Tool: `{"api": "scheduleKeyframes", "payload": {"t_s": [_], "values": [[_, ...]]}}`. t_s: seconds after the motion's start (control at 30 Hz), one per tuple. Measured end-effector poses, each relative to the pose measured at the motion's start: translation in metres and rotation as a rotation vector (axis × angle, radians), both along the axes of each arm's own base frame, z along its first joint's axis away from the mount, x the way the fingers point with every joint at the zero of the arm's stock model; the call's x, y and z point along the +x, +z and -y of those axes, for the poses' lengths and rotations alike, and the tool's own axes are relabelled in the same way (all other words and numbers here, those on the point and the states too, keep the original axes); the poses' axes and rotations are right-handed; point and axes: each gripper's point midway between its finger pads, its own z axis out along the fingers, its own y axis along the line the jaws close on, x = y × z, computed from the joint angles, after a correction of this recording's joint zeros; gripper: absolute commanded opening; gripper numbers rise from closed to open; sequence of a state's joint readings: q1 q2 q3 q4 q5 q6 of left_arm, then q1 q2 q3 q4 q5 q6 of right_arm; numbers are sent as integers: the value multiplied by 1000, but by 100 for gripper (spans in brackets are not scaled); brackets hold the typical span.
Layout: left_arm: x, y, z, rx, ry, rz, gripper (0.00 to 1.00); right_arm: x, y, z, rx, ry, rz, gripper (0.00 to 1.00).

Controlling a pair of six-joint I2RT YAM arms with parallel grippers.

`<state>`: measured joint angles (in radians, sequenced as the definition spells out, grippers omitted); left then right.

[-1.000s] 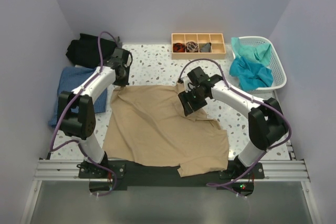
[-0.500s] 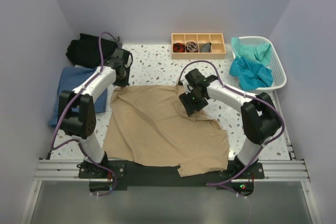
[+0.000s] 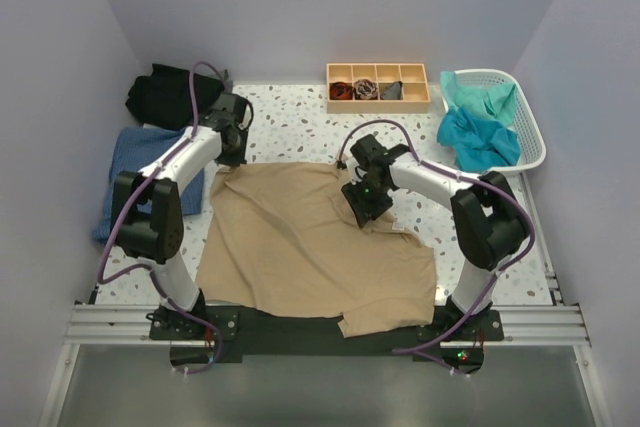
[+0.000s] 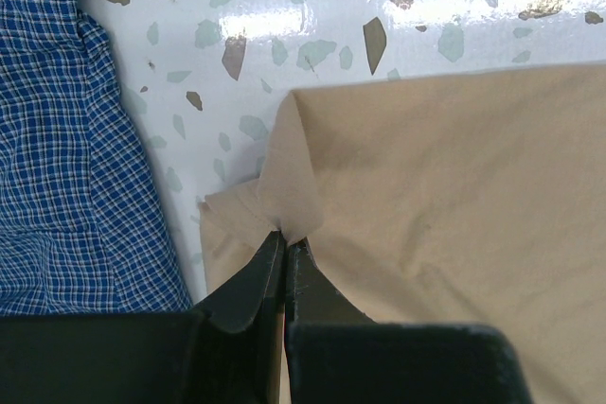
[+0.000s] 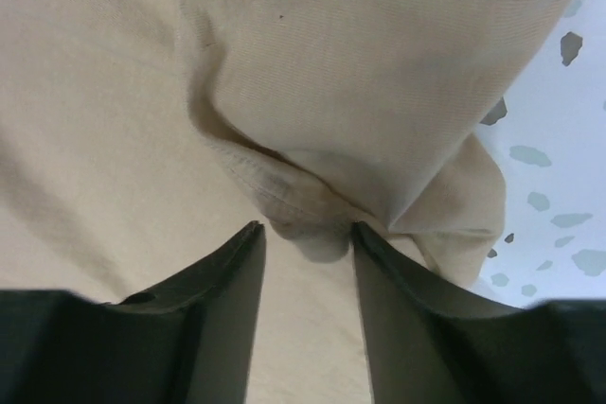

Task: Fold and stack the t-shirts
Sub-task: Flatten the tshirt out

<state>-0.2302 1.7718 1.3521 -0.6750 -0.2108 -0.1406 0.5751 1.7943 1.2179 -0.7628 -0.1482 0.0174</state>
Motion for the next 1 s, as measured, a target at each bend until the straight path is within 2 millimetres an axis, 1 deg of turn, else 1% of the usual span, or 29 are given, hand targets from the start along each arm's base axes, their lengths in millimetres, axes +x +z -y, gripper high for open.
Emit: {"api": "scheduleKeyframes", "payload": {"t_s": [0.07,0.1,0.17,0.37,0.5,0.6,0.7,0.8,0.87,0.9,0.93,1.0], "values": [[0,-1,0,2,-3,-4,0,-1,0,0,1,5,-3,27],[0,-2,0,3,-3,-6,0,-1,0,0,2,5,-4,11],[0,-3,0,4,-3,-9,0,-2,0,0,4,8,-8,0],[-1,-5,0,5,-3,-13,0,-2,2,1,-3,6,-9,0],[-1,-5,-1,6,-3,-16,0,3,11,5,-25,-7,22,0],[-1,-4,0,6,-3,-14,0,9,35,12,-32,-33,103,0],[1,2,0,3,-4,-3,0,25,76,23,-41,-100,258,0],[5,15,0,3,-9,21,0,49,117,44,-52,-221,419,0],[11,26,0,10,-14,41,0,66,132,67,-57,-335,488,0],[15,33,0,15,-18,56,0,74,137,77,-65,-391,519,0],[21,42,-1,19,-17,78,0,84,140,98,-85,-467,537,0],[28,55,-1,25,-18,105,0,97,139,129,-123,-584,561,0]]}}
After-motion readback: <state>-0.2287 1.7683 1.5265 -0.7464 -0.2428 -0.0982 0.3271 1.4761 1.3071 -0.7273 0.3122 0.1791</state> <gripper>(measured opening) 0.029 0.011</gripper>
